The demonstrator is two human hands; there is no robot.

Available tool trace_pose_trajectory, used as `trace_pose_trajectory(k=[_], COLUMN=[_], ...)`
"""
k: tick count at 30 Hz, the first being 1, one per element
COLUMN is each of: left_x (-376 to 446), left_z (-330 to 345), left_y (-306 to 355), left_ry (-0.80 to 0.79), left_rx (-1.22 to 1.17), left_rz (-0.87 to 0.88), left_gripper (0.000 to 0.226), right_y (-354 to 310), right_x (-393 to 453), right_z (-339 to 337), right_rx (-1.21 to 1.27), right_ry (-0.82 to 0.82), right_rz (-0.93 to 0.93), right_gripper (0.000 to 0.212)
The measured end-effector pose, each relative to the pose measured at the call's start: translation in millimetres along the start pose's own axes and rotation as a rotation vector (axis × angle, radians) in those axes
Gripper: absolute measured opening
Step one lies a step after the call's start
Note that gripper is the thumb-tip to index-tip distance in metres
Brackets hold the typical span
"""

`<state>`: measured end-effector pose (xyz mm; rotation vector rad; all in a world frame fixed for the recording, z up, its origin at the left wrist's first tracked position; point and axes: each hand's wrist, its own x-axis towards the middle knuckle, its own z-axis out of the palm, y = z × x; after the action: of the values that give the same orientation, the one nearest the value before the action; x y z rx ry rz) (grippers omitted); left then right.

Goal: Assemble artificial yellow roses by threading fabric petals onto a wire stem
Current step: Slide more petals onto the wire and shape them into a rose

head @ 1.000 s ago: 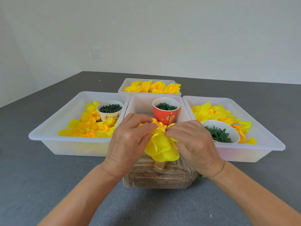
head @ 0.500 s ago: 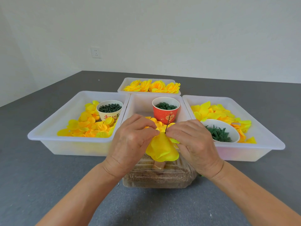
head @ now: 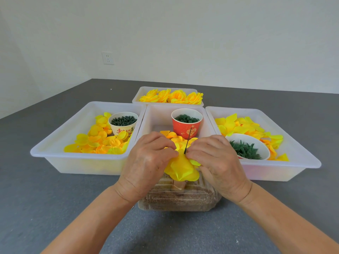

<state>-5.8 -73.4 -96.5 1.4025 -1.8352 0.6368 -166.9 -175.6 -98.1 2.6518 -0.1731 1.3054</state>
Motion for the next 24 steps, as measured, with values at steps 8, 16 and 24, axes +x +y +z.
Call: trace_pose_trajectory(k=[8,16,24], left_x=[-2,2,15], left_z=[-1,-5,-6], left_y=[0,1,6], left_ry=[-0.043,-0.132,-0.136], left_rx=[0.001,-0.038,-0.416], left_rz=[-0.004,-0.057,-0.401], left_gripper=[0.022,0.018,0.035], right_y=[2,-5,-7], right_x=[4,13,21], right_z=[-8,-11,-1], right_rx=[0.008,0.456,0.547], right_ry=[-0.111,-0.223,-0.23], right_rz=[-0.017,0.579,0.887], right_gripper=[0.016,0.013,0.011])
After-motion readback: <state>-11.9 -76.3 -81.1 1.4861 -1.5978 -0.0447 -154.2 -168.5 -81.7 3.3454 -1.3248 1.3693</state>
